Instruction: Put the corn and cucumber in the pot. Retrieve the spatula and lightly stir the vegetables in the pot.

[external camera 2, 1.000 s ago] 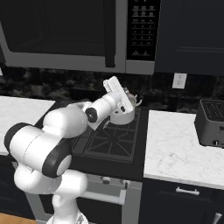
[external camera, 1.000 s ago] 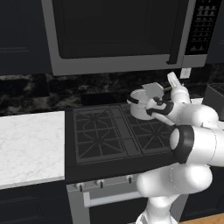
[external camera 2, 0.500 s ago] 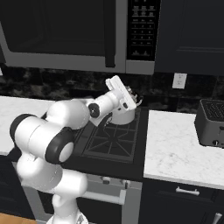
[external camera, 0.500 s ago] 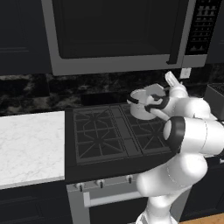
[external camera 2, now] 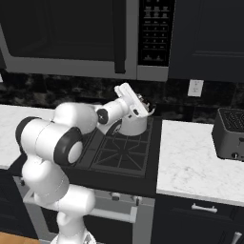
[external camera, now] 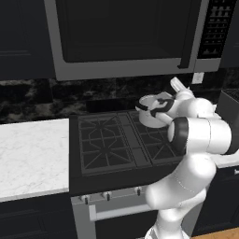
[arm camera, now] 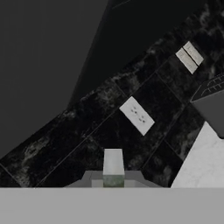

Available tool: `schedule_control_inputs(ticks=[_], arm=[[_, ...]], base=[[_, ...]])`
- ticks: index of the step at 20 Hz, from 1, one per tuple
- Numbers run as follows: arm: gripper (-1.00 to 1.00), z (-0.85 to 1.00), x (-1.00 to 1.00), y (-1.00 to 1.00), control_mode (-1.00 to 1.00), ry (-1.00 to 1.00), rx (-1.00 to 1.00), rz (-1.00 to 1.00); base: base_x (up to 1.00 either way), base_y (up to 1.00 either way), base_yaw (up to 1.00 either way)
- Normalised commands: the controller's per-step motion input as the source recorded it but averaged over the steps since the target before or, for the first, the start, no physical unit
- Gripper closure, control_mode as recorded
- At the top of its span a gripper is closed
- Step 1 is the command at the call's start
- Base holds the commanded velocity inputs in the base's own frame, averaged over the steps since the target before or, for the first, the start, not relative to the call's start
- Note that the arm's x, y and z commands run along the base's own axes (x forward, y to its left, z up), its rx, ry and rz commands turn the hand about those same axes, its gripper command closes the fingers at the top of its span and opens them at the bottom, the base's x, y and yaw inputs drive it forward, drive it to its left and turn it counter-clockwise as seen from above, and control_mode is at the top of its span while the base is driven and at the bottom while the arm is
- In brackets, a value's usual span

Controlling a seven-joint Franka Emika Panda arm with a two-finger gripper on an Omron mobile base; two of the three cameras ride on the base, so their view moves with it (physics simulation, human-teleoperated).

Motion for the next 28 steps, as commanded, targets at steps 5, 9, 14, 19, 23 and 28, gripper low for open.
schedule_control_inputs(ticks=[5,9,14,19,23,28], arm=[[1.0,-0.31,0.21,0.27,-1.0,0.0,-0.08,-0.03],[1.0,-0.13,0.42,0.33,-1.0,0.0,-0.06,-0.03],[1.0,-0.2,0.49,0.22,-1.0,0.0,-0.07,-0.04],[1.0,-0.38,0.48,0.18,-1.0,0.03,-0.07,-0.04],[1.0,-0.3,0.18,0.18,-1.0,0.02,-0.07,-0.03],[1.0,0.3,-0.16,0.03,-1.0,0.0,-0.01,-0.02]], base=[[0.0,0.0,0.0],[0.0,0.0,0.0],[0.0,0.0,0.0],[0.0,0.0,0.0],[0.0,0.0,0.0],[0.0,0.0,0.0]])
